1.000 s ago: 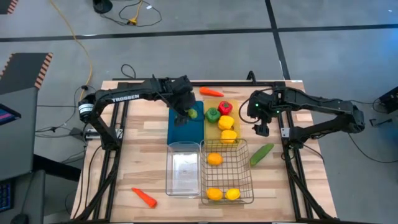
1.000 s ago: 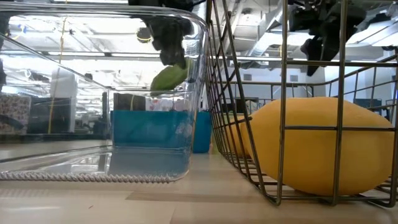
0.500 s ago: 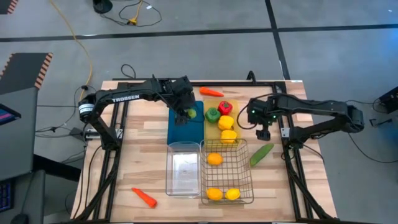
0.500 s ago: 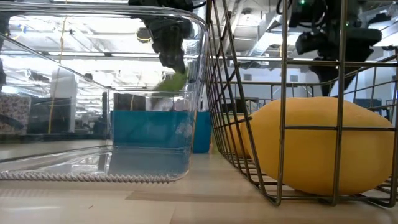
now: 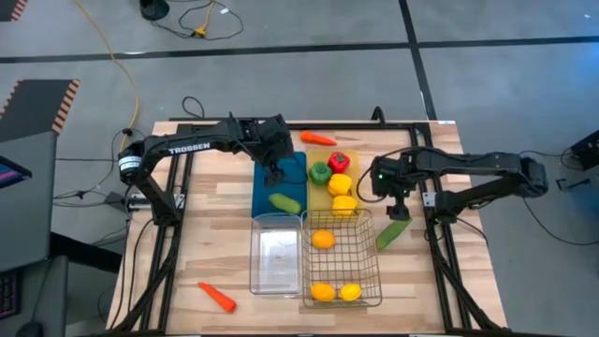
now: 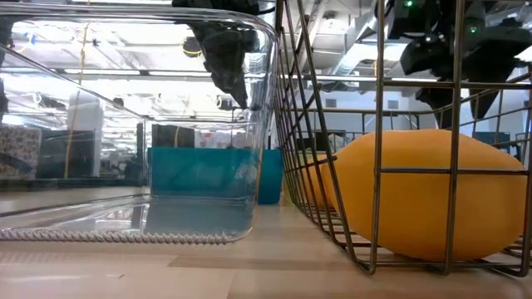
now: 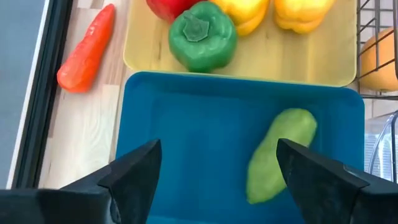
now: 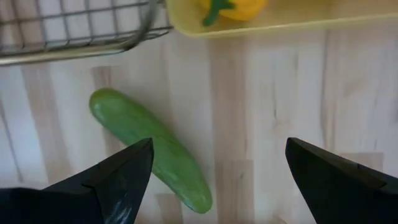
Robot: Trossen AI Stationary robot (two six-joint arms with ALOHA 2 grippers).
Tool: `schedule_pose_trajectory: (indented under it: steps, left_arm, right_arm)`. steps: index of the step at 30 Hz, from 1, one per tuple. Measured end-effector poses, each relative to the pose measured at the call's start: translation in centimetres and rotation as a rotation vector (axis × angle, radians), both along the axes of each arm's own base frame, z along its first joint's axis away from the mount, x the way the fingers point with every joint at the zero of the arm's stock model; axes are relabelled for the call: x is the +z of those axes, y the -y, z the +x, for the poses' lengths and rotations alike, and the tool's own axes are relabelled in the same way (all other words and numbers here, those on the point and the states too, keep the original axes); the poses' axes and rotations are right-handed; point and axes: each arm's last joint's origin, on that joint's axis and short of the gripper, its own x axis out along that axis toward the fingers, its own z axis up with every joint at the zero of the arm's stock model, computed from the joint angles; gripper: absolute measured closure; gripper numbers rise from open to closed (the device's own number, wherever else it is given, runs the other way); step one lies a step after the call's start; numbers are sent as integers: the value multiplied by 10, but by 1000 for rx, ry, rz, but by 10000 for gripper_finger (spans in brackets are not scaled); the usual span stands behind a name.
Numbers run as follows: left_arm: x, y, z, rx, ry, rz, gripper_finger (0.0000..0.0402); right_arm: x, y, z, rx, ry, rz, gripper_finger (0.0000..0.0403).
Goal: Sort produce into baskets
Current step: Put the cucumber into the blue bin
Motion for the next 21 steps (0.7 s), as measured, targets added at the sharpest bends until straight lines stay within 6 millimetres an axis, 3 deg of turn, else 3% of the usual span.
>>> schedule_pose_trajectory:
  steps: [10,18,21]
  left_arm:
    - [0,0,0,14,2,-8,96]
    - [0,0,0,24,3,-14,96]
    - [0,0,0,25,4,-14,96]
  right_arm:
    - [-2,-32,1,120,-15,10,12]
    - [-36,-45,-8,141,-84,16,12]
    - [-38,-48,-9,156,-88,15,12]
